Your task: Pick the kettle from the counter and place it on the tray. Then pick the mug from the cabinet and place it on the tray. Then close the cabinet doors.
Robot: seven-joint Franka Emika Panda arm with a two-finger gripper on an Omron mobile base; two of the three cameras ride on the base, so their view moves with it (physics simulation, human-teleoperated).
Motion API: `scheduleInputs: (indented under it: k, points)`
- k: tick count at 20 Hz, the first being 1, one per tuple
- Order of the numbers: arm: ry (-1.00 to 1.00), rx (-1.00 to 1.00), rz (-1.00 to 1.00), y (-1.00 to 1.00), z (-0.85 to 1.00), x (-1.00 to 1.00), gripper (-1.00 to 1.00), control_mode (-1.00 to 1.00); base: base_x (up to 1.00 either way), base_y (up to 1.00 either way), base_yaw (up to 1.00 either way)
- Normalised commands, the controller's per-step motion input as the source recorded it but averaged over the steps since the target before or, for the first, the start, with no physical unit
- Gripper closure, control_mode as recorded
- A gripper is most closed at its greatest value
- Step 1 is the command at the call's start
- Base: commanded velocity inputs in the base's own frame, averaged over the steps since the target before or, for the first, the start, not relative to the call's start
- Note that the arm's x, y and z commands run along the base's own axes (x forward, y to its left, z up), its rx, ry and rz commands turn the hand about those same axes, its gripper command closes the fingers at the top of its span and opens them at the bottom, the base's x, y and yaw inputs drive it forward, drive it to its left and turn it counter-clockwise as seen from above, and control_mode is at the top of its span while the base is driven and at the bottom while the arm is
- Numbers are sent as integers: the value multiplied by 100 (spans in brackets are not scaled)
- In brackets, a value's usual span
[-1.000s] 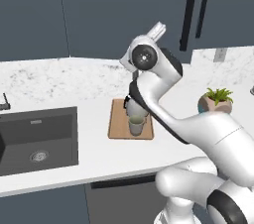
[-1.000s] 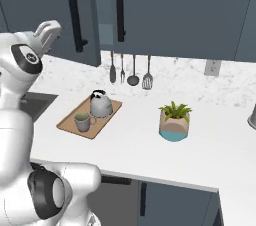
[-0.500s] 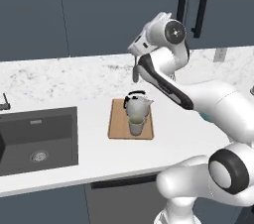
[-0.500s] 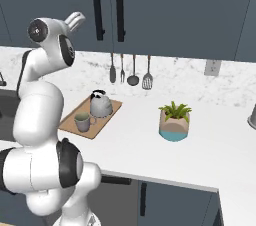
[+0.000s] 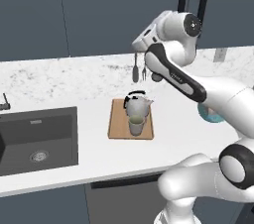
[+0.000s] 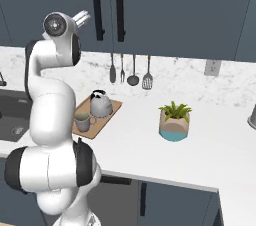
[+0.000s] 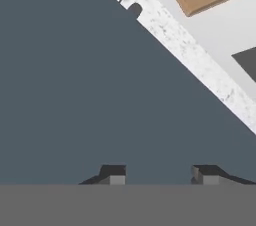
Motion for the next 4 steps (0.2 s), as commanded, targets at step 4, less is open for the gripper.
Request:
scheduleInputs:
  k: [4]
  points:
    - [0,0,9,5,-28,0,-100,-100,0,0,0]
